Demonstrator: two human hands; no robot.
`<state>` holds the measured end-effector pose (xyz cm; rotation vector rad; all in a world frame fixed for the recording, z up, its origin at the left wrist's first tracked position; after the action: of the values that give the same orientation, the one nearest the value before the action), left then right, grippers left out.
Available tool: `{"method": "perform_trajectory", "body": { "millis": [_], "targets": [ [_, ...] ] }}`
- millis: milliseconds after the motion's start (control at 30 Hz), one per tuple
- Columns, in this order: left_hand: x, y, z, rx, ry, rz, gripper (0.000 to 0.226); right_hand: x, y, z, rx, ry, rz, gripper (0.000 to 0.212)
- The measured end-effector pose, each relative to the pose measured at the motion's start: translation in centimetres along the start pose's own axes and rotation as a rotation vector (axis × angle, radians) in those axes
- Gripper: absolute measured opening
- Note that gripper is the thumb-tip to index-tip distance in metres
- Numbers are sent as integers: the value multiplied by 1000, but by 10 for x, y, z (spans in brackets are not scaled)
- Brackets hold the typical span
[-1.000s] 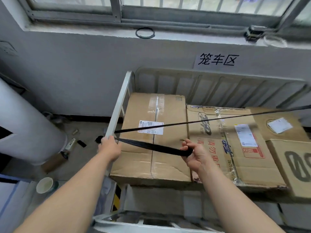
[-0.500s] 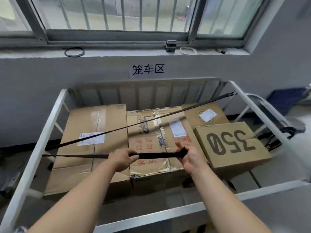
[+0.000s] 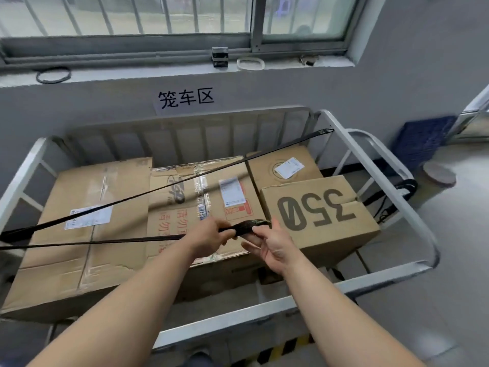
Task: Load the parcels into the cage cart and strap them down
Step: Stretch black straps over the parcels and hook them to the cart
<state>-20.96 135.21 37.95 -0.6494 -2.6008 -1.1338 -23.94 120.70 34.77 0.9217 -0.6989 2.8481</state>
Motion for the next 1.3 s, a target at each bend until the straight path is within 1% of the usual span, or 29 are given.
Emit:
{"method": "perform_trajectory", "body": {
  "millis": [67, 133, 233, 333, 400, 467, 500, 567, 600, 667, 733, 800, 900, 1000, 1067, 1133, 1200, 1300],
  "targets": [
    [-9, -1, -1, 6, 8, -7, 20, -3, 13, 3, 73, -42, 22, 64],
    [-16, -3, -3, -13, 10, 3, 21, -7, 32, 8, 179, -61, -18, 67],
    [-29, -8, -12, -26, -12, 48, 21, -11, 57, 23, 377, -31, -112, 57],
    [-39, -15, -28, -35, -57, 118, 21, -18, 61, 33, 619, -3, -108, 60],
    [-45, -20, -37, -74, -93, 160, 24, -21, 55, 42, 788, 39, -65, 63],
    [-51, -25, -39, -90, -102, 196, 29, -25, 47, 52, 905, 82, 30, 61],
    [-53, -28, -39, -97, -103, 210, 28, -27, 45, 55, 964, 81, 87, 56],
    [-58, -32, -40, -115, -96, 221, 20, -32, 47, 60, 1106, 32, 188, 40],
    [-60, -34, -41, -113, -86, 220, 18, -35, 50, 61, 1140, 5, 228, 33],
    [-66, -39, -44, -101, -67, 213, 17, -41, 60, 61, 1146, -57, 291, 24],
    [-74, -47, -50, -115, -41, 201, 16, -48, 70, 62, 1157, -121, 350, 19],
    [-80, -57, -56, -145, -1, 177, 19, -55, 84, 70, 1215, -130, 349, 14],
    [-88, -73, -66, -187, 66, 142, 22, -63, 107, 91, 1287, -120, 313, 19],
    [-101, -89, -72, -144, 139, 108, 20, -72, 129, 109, 1304, -120, 313, 16],
    [-110, -99, -74, -139, 189, 96, 19, -77, 143, 118, 1317, -126, 340, 12],
    [-116, -109, -78, -153, 220, 86, 20, -82, 159, 122, 1320, -150, 367, 14],
    [-118, -120, -84, -164, 236, 78, 20, -85, 172, 121, 1323, -190, 409, 18],
    [-120, -143, -95, -173, 239, 95, 18, -89, 187, 112, 1335, -253, 476, 14]
  ]
}}
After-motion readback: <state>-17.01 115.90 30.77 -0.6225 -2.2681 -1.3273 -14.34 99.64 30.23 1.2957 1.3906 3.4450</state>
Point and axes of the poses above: each hand's wrist, its own x-axis away from the middle knuckle, its own y-axis out of the back of the hand, z = x × y, the point moved 6 cm from there along -x, towards the middle knuckle
